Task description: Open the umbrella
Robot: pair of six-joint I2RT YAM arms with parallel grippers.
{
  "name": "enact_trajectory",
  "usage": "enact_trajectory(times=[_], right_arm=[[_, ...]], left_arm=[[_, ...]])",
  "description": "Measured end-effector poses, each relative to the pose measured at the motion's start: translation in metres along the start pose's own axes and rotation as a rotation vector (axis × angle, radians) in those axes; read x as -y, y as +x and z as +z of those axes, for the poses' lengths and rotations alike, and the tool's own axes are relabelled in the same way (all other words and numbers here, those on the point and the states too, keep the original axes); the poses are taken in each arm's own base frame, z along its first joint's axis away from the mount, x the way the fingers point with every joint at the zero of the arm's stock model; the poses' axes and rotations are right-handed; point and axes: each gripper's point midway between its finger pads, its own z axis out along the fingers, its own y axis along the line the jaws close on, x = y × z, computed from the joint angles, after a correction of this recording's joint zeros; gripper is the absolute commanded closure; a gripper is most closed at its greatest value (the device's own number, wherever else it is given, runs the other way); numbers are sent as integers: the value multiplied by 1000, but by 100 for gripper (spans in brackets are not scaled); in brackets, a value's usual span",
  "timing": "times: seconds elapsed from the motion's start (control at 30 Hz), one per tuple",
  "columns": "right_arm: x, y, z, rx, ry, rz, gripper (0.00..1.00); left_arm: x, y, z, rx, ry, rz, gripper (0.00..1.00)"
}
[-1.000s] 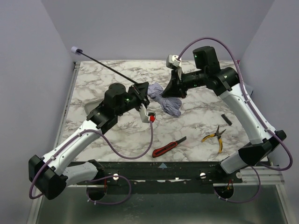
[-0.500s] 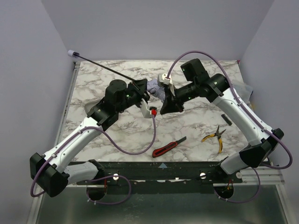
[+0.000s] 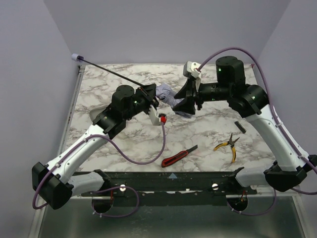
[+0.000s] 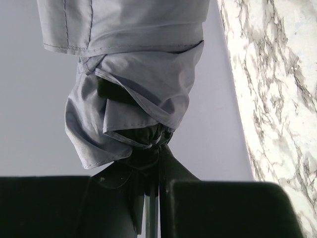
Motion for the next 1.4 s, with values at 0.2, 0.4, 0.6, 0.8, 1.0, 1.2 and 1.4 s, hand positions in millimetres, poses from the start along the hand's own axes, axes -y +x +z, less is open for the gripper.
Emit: enact_trajectory(times=[0.2,0.4,0.6,0.8,1.0,1.2,1.4], right_arm=[[29,-25,-5,62,148,-42,38],[54,-12,3,18,235,-42,43],[58,-3,9,-3,228,-44,57],[55,5,14,-18,194,-64,62],[51,11,22,-39,164,-89,64],[55,15,25,-54,165,-105,99],[51,19,27,-66,127,-151,100]], left_arm=[[-1,0,-1,0,-3,3,100],[-4,-1,-3,0,-11,13,100],[-5,-1,-4,0,-14,15,100],[-5,-1,-4,0,-14,14,100],[-3,0,-5,-3,-6,5,100],[2,0,-5,-6,12,-5,100],[8,1,-3,-7,35,-22,100]])
